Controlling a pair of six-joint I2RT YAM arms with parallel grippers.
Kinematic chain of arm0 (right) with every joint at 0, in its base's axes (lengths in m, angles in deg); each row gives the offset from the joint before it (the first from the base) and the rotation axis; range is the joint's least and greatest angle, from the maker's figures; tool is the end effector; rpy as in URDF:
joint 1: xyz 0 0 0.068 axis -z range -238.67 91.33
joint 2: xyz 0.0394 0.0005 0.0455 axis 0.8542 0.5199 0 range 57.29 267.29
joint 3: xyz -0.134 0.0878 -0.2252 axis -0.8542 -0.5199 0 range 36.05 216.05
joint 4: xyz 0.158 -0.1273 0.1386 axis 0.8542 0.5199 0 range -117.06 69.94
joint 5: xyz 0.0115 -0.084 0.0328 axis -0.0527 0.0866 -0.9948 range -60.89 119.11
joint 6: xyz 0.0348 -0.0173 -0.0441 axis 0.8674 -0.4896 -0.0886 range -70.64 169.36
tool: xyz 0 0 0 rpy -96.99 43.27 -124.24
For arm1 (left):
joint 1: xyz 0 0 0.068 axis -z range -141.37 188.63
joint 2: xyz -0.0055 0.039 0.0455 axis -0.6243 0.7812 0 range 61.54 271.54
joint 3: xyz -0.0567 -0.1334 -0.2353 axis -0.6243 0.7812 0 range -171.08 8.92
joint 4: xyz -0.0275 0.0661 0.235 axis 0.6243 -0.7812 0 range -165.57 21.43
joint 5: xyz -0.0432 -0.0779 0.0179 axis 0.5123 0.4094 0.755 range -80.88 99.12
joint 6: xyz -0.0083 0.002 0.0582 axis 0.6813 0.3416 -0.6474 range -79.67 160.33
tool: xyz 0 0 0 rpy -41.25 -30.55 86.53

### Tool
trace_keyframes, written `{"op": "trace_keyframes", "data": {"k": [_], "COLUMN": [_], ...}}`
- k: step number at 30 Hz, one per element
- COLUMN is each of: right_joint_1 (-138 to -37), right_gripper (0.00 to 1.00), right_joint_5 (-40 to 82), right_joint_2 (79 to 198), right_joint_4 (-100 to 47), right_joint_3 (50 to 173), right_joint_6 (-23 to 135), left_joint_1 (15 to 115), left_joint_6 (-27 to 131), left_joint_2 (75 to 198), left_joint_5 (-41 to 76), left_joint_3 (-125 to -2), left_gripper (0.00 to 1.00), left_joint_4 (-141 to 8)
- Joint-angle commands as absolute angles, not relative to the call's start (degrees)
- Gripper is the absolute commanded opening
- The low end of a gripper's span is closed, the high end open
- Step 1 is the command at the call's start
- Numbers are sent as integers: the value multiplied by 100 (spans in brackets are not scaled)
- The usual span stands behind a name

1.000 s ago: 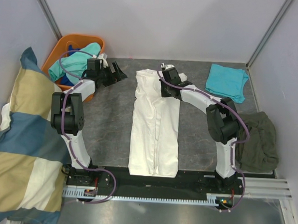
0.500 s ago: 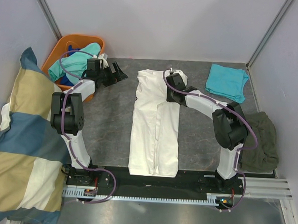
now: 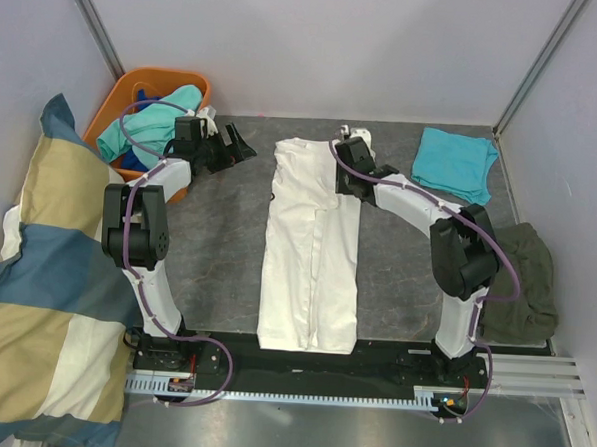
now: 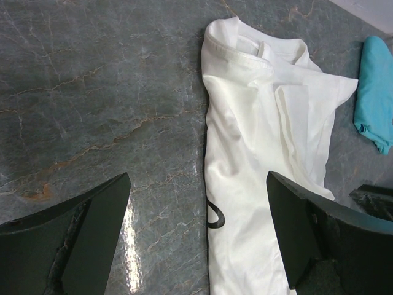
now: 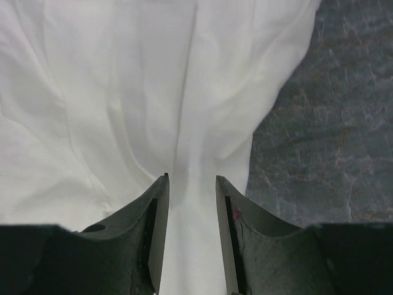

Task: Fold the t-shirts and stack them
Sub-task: Fold the tshirt

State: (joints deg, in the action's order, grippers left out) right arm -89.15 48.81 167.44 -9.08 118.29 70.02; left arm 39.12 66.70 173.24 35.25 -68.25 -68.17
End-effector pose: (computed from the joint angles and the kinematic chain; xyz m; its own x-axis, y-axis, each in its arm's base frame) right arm 0.3704 0.2014 0.2291 -0.6761 -0.0124 -0.7367 -0.0392 0.9990 0.0192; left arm 0.4336 -0.0225 0.2193 -0.6681 -0.3931 -0.6318 0.0843 0.8036 -0.5891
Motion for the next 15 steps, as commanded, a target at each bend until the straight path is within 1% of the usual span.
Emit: {"op": "trace_keyframes", "data": {"k": [1, 3, 5, 6, 8, 11, 15], "right_joint_1": [-8864, -8821, -8785, -8724, -8654, -8557, -8513], "right_gripper": [45, 45, 46, 47, 48, 48, 48], "right_joint_5": [4468, 3995, 3782, 3389, 3018, 2683, 2445], "right_joint_2": [17284, 17505, 17839, 17945, 18226, 18551, 18850], "right_joint_4": [-1273, -1300, -1230, -1212, -1107, -922, -861], "right_joint_3": [12778, 13026, 13430, 13535, 13869, 14239, 14424], "right_joint_6": [6168, 5843, 5491, 5403, 5209, 5060, 4989], "left_joint_1": [3933, 3933, 3933, 3933, 3933, 3933, 3933], "left_joint_6": [6722, 6713, 6714, 6722, 6722, 6705, 6705], "left_joint_2": [17219, 17210, 17210, 17219, 17219, 17210, 17211], "left_joint_5": [3715, 3715, 3707, 3724, 3716, 3716, 3715], "left_joint_3": [-6948, -6931, -6922, -6922, -6922, -6922, -6913], "left_gripper": [100, 100, 100, 100, 100, 100, 100], "left_joint_4": [-6725, -6725, -6725, -6725, -6725, -6734, -6734]}}
